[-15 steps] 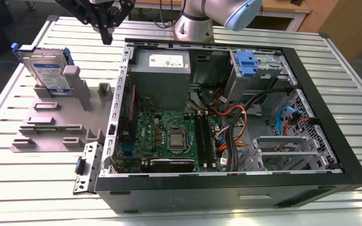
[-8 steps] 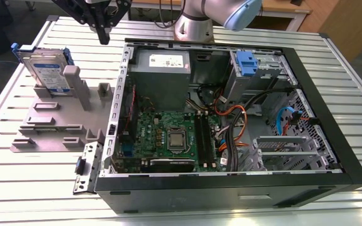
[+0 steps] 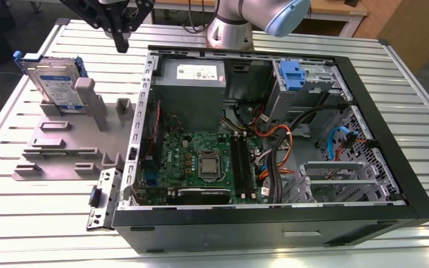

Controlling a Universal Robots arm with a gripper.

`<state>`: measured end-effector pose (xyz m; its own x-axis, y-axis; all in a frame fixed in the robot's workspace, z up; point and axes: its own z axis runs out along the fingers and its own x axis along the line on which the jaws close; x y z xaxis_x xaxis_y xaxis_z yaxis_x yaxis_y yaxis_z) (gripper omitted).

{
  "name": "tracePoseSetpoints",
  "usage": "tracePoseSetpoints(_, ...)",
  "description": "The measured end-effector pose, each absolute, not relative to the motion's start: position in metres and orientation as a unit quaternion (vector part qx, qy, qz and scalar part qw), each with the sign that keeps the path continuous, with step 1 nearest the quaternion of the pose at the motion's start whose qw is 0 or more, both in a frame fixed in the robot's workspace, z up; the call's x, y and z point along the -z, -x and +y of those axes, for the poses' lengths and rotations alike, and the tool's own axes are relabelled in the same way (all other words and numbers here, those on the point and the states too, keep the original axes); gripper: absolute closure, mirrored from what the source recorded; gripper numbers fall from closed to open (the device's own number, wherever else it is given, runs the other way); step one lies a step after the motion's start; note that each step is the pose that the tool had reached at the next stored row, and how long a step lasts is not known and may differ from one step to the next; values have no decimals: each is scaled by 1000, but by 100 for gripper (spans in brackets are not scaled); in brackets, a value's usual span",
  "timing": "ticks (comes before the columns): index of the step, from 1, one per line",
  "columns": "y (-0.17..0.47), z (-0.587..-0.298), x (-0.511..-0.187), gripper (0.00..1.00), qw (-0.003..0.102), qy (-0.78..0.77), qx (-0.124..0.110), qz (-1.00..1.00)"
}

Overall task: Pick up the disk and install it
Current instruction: 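Reach for the disk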

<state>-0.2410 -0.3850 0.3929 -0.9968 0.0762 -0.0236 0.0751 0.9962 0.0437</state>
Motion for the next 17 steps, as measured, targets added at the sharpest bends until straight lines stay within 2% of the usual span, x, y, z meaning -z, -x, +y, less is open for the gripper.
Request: tracePoseSetpoints(17, 251, -385, -393, 89, 13, -38, -21, 999)
